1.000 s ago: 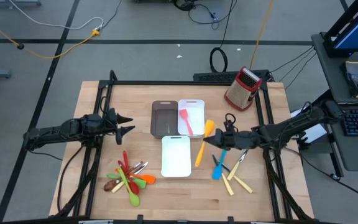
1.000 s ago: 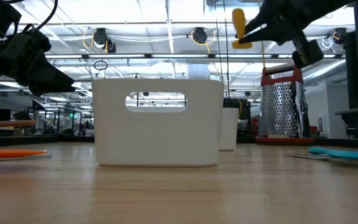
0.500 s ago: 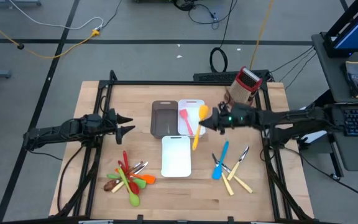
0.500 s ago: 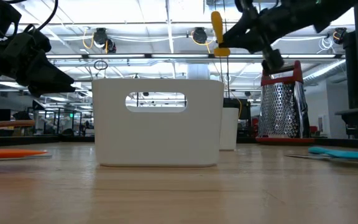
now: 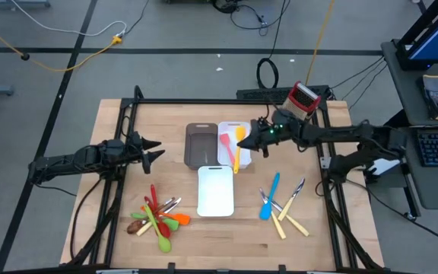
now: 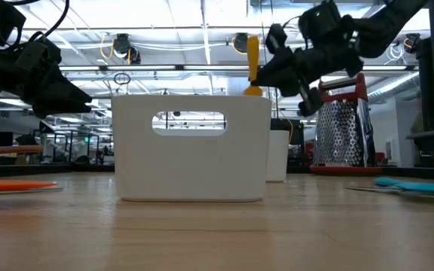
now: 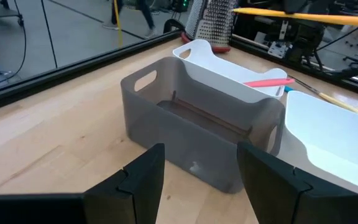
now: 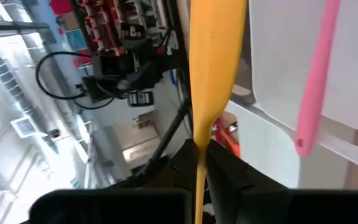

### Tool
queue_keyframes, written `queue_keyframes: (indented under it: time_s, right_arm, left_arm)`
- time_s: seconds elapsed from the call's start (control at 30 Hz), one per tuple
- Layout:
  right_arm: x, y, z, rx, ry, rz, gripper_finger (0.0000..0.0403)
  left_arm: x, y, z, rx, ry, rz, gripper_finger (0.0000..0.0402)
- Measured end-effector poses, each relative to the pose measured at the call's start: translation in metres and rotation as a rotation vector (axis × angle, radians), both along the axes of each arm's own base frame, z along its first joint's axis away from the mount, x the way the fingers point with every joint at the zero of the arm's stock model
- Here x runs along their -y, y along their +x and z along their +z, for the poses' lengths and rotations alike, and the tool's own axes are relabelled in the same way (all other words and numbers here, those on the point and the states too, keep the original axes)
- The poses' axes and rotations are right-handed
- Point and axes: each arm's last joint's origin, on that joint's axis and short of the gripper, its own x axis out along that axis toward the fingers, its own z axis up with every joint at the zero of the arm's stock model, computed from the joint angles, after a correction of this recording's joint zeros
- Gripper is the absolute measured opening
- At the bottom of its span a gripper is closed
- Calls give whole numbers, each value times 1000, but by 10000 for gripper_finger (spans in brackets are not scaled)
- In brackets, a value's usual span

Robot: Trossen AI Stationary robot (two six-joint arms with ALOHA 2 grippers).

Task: Pick & Place Kitchen Items
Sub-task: Put the yellow spatula into the top white bin

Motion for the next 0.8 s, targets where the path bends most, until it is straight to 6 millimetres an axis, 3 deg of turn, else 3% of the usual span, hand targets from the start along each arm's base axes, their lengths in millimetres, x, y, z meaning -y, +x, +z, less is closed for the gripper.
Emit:
queue_keyframes:
  time_s: [0.27, 0.47, 0.63, 0.8]
  right_arm:
    - [16, 14, -19, -12, 116, 17, 12]
    - [25, 38, -18, 0, 123, 66, 12]
    - [34, 51, -28, -27, 155, 105, 12]
    - [37, 52, -45, -87, 196, 117, 12]
  left_arm:
    - [0, 0, 0, 2, -6, 6, 207]
    - [0, 0, 0, 4, -12, 7, 207]
    - [0, 0, 0, 4, -11, 8, 207]
    - [0, 0, 0, 4, -12, 8, 207]
